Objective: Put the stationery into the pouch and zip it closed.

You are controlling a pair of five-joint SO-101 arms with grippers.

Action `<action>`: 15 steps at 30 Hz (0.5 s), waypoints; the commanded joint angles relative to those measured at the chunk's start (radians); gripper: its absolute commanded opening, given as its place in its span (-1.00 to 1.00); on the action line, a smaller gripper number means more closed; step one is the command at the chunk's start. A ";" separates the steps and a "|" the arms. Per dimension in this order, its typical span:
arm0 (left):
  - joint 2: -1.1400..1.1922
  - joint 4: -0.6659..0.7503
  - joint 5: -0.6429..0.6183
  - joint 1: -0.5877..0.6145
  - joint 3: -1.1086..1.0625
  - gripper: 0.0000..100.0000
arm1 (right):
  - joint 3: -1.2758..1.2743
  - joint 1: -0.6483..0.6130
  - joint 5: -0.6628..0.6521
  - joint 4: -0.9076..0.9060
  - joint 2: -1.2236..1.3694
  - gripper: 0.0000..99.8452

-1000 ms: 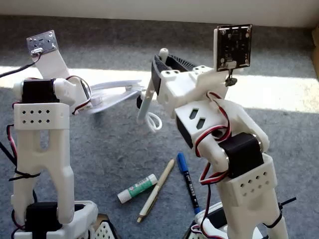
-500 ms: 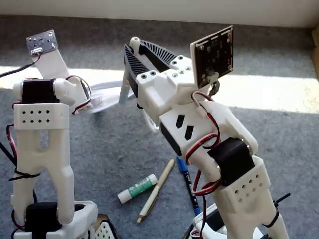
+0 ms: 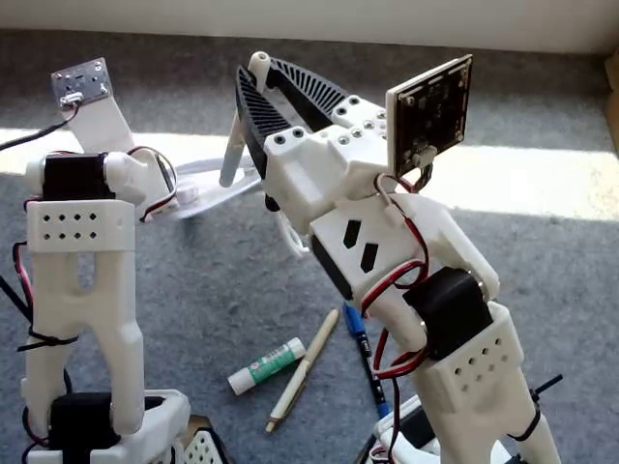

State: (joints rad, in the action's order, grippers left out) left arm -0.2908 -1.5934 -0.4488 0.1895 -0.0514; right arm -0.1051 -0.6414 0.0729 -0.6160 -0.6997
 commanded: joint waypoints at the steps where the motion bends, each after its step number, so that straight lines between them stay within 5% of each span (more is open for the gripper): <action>1: 0.007 0.017 0.011 0.015 -0.007 -0.93 | -0.042 -0.010 -0.012 0.104 -0.027 -0.99; 15: 0.007 0.017 0.011 0.015 -0.007 -0.93 | -0.346 -0.087 -0.354 0.343 -0.041 -0.99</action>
State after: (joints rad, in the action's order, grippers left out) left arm -0.2908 -1.5934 -0.4488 0.1895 -0.0514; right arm -0.4427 -0.7027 -0.2263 -0.3168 -0.7043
